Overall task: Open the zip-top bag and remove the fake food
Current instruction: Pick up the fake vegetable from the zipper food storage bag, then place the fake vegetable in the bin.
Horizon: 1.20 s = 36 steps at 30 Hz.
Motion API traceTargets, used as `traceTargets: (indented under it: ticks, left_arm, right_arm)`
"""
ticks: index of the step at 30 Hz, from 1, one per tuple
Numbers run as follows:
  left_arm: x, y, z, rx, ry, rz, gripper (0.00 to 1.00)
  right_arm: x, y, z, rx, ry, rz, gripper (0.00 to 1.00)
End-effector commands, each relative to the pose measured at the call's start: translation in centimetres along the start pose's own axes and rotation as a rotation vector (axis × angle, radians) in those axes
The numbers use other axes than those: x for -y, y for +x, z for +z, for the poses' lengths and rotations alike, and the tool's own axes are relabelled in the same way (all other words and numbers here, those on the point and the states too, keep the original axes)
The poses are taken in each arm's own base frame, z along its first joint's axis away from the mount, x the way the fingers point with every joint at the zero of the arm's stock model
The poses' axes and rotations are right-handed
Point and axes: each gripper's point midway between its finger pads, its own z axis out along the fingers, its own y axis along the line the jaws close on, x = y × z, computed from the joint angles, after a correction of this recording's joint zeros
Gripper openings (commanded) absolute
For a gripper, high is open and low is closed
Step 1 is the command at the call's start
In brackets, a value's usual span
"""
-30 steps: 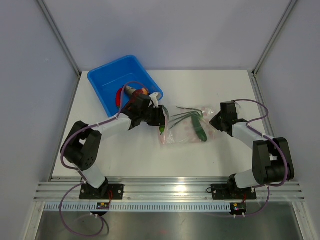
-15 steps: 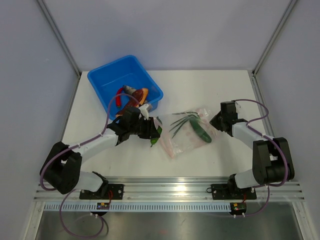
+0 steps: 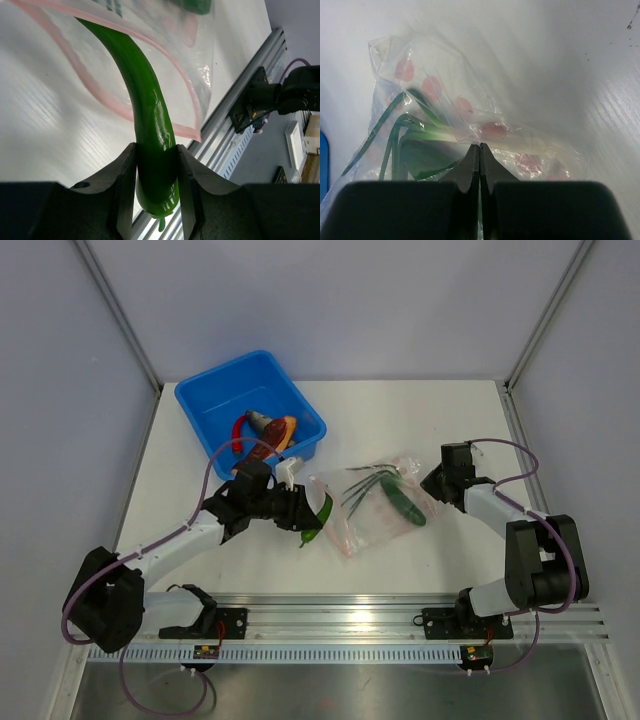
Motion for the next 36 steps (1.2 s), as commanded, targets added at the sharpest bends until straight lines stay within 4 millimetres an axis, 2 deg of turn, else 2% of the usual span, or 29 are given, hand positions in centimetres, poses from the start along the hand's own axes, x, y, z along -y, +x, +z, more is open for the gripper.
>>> traceTargets:
  ticks: [1, 4, 8, 13, 14, 16, 18, 20, 24, 28, 31, 32, 34, 35, 36]
  left_arm:
    - [1.0, 1.5, 0.5, -0.066, 0.095, 0.025, 0.29]
    - [0.1, 2.8, 1.7, -0.135, 0.095, 0.015, 0.28]
    - [-0.8, 2.6, 2.2, -0.127, 0.042, 0.011, 0.27]
    - [-0.1, 2.3, 0.0, -0.057, 0.021, 0.053, 0.28]
    - [-0.7, 2.5, -0.3, -0.052, -0.023, 0.04, 0.28]
    - [-0.8, 2.2, -1.1, -0.026, -0.054, 0.05, 0.29]
    - [-2.2, 2.1, -1.9, -0.003, -0.156, 0.039, 0.29]
    - [-2.9, 1.4, -2.9, 0.048, -0.225, 0.039, 0.29]
    - [-2.7, -1.2, -4.5, 0.153, -0.295, 0.033, 0.28]
    - [-1.4, -5.6, -6.2, 0.287, -0.341, 0.051, 0.28]
    - [-1.6, -8.0, -7.0, 0.353, -0.408, 0.055, 0.29]
    - [-1.4, -9.9, -7.8, 0.398, -0.441, 0.059, 0.29]
    - [-2.4, -11.3, -7.8, 0.411, -0.506, 0.036, 0.33]
    - [-1.8, -12.8, -8.3, 0.439, -0.503, 0.033, 0.33]
    - [-2.6, -13.3, -7.8, 0.427, -0.518, 0.014, 0.33]
  right_arm:
    - [-1.3, -1.8, -0.1, 0.052, -0.031, 0.027, 0.0]
    - [-1.6, -1.7, -0.1, 0.045, -0.044, 0.026, 0.0]
    - [-1.1, -1.9, -0.1, 0.057, -0.018, 0.035, 0.0]
    - [-0.6, -1.9, 0.0, 0.071, 0.004, 0.068, 0.0]
    - [-0.4, -2.0, 0.0, 0.078, 0.011, 0.072, 0.0]
    - [-0.3, -2.1, -0.1, 0.085, 0.02, 0.084, 0.0]
    - [-0.2, -2.2, -0.2, 0.093, 0.023, 0.088, 0.0]
    - [-0.2, -2.3, -0.3, 0.101, 0.019, 0.095, 0.0]
    - [-0.3, -2.2, -0.2, 0.092, 0.016, 0.082, 0.0]
    - [-0.5, -2.0, -0.1, 0.079, 0.008, 0.077, 0.0]
    - [-0.6, -1.9, 0.0, 0.071, 0.001, 0.069, 0.0]
    - [-0.6, -1.9, 0.0, 0.07, 0.0, 0.069, 0.0]
    - [-0.7, -1.8, 0.0, 0.067, -0.006, 0.065, 0.0]
    - [-0.9, -1.7, 0.0, 0.06, -0.012, 0.065, 0.0]
    - [-0.9, -1.6, 0.0, 0.055, -0.016, 0.062, 0.0]
